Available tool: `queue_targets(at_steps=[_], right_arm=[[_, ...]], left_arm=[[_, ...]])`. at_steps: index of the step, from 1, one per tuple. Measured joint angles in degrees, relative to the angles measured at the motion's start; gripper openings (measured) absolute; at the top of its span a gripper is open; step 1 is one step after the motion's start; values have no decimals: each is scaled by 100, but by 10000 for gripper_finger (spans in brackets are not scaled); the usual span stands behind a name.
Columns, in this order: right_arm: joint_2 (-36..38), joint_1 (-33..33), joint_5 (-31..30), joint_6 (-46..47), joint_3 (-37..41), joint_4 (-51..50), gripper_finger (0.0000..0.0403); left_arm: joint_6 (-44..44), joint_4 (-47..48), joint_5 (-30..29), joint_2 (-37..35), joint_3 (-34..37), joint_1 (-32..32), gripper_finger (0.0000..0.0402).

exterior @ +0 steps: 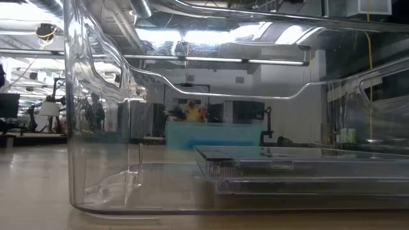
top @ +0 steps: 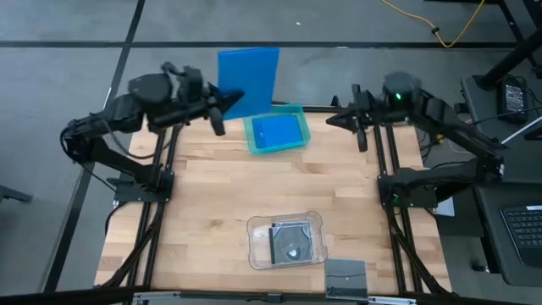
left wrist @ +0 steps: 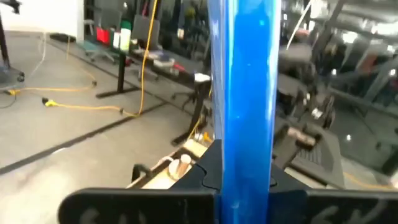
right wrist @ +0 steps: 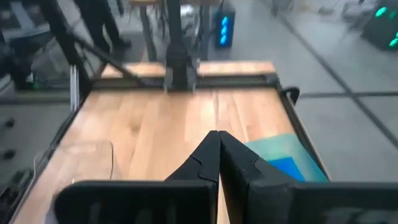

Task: Pick & place jewel cases by type
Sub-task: Put the blue CD case into the green bin

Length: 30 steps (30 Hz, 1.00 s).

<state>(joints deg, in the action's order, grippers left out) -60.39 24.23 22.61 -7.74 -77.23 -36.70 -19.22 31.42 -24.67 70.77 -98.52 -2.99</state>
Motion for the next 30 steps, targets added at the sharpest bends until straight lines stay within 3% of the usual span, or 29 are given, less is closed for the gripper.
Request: queue_targets(at_steps=[5,9,14,23,30], right_arm=[[-673,429,627,-525,-808,-749,22],[-1080,571,900,-641,-1131,-660,48],[-1414,759,976,-250,-1165,135,92],[-1912,1012,2400,1044,-1165,2306,175],[-2342,1005,2875,2156,-1165,3984,197]], left_arm=[[135,10,527,340,0,-204,6],[324,-26,665,549,0,-250,7],[749,-244,640,614,0,-248,6],[1442,-469,463,600,0,-248,5],[1793,-732,366,598,0,-248,6]])
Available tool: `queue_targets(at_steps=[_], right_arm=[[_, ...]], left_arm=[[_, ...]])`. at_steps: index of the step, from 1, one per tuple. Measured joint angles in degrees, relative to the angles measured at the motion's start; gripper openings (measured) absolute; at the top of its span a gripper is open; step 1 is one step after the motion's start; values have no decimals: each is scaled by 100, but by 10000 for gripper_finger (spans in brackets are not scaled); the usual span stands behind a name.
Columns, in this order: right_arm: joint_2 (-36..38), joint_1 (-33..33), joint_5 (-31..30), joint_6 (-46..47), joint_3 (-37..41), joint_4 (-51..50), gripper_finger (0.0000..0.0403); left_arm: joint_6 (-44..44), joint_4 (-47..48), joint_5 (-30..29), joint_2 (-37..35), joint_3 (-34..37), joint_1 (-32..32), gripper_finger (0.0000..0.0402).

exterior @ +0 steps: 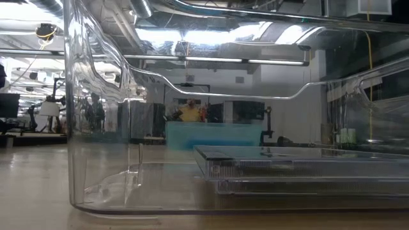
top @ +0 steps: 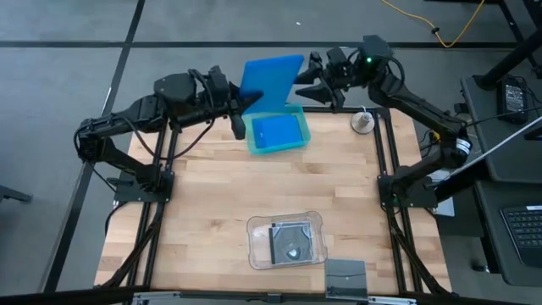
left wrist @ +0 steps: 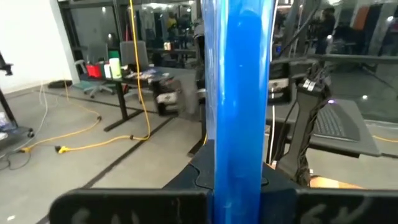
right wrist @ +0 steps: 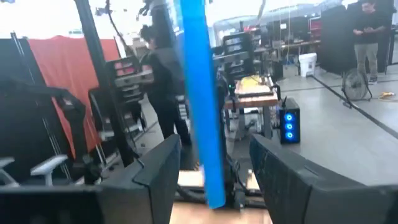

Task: Pick & place jewel cases by type
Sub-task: Put the blue CD case into the green bin

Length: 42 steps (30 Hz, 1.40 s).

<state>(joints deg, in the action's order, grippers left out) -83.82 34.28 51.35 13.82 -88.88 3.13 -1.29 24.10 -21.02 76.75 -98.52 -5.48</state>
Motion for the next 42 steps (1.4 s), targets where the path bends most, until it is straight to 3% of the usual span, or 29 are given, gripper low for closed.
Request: queue_targets(at_steps=[11,16,23,32,37,42], right_arm=[[-407,-35,94,697,2,1136,191],[-412,-70,103,602,2,1143,148],[-407,-70,130,500,2,1151,42],[-390,-13,120,698,0,1083,43],[-358,217,244,507,-405,266,43],[-434,627,205,-553,-1299,-1880,43]], left_arm=[[-33,-40,306,134,0,-188,6],[-41,-230,513,289,2,-328,7],[15,-374,587,278,2,-459,12],[51,77,1335,107,2,-639,55],[-192,712,1453,-275,2,-638,93],[-614,1310,1496,-651,2,-623,128]])
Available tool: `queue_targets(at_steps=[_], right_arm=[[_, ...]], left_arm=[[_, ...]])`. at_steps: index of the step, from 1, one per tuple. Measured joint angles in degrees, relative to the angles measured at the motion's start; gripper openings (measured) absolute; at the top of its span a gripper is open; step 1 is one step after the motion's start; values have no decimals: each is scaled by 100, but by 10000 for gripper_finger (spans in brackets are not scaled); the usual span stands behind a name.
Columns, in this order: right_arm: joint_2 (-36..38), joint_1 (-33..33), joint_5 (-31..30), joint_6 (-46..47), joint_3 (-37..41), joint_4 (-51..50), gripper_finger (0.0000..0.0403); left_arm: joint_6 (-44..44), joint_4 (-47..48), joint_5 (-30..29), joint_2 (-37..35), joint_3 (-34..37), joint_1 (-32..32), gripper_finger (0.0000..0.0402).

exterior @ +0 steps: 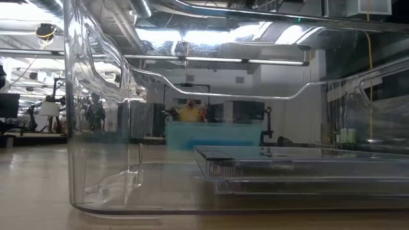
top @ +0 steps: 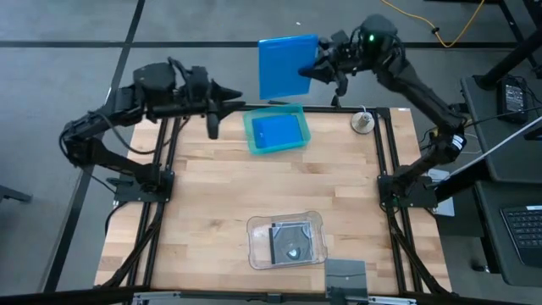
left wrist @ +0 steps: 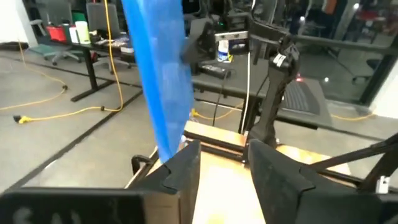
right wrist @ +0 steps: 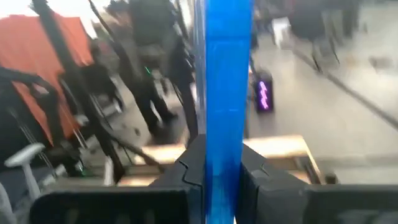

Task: Pick & place jewel cases by type
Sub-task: Put the blue CD case into the green bin

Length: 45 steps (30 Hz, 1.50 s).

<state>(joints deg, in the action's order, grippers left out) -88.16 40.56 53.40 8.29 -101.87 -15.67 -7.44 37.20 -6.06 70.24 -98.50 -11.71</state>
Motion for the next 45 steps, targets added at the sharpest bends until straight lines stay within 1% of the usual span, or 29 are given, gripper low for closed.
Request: queue_targets(at_steps=[4,5,8,10,14,19,24,27,32,36,45], right_arm=[[-414,400,-3,-932,-895,-1966,43],[-576,467,-67,-1156,-1108,-2424,43],[-1150,586,-502,-1828,-1708,-3527,43],[-1580,603,-837,-2237,-2083,-4103,43],[-2494,513,-1459,-2775,-2751,-5084,43],[-3412,257,-2269,-3328,-3316,-6142,43],[-3813,-52,-3024,-3498,-3221,-6342,43],[-3984,-220,-3385,-3797,-3221,-6624,43],[-4094,-458,-3961,-4094,-3215,-6745,43],[-4131,-590,-4099,-4188,-3214,-6813,43],[-4129,-864,-4095,-4499,-3215,-6887,43]], left_arm=[[-77,33,-43,-153,-2,80,143],[-77,17,-48,-158,-2,106,145],[-74,30,-121,-160,-2,180,148],[3,7,-156,-151,-2,229,148],[56,7,-151,-112,-2,319,146],[71,21,-162,-99,-2,431,148],[73,48,-174,-99,-2,547,145],[74,68,-175,-99,-2,606,144],[161,147,-178,-99,-2,619,147],[163,163,-180,-99,-2,617,147],[163,163,-179,-99,-2,617,145]])
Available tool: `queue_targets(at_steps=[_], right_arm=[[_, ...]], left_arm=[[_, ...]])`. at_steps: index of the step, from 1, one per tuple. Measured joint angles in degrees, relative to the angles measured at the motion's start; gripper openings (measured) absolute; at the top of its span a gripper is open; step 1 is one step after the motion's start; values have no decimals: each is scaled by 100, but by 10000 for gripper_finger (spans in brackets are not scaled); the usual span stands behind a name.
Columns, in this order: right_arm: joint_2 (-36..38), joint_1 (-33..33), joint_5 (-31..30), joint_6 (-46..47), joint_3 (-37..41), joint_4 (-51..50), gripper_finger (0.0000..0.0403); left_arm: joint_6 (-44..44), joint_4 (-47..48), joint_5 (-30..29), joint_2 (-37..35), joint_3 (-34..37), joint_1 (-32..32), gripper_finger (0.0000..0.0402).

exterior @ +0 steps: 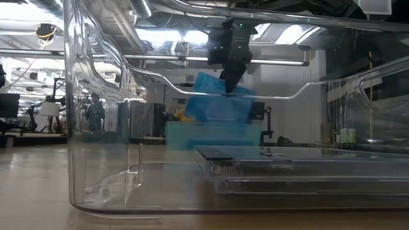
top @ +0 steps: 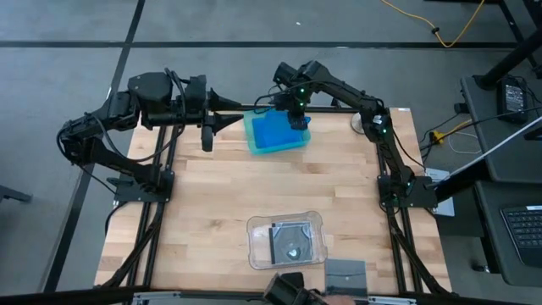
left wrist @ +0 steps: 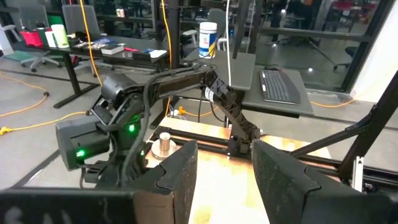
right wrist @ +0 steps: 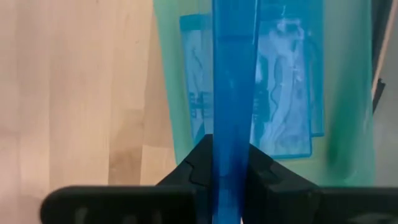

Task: Pick & place jewel cases by type
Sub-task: Put the blue CD case into the green bin

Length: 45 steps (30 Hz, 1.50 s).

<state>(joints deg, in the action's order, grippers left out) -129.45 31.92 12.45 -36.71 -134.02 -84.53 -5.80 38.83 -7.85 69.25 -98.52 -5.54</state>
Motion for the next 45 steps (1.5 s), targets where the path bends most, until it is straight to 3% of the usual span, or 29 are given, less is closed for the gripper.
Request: queue_targets(at_steps=[14,45], right_arm=[[-407,-118,25,-254,40,-123,43],[-411,-133,-514,-247,35,-12,50]], left_arm=[[13,2,3,0,0,0,147],[141,44,25,17,0,0,148]])
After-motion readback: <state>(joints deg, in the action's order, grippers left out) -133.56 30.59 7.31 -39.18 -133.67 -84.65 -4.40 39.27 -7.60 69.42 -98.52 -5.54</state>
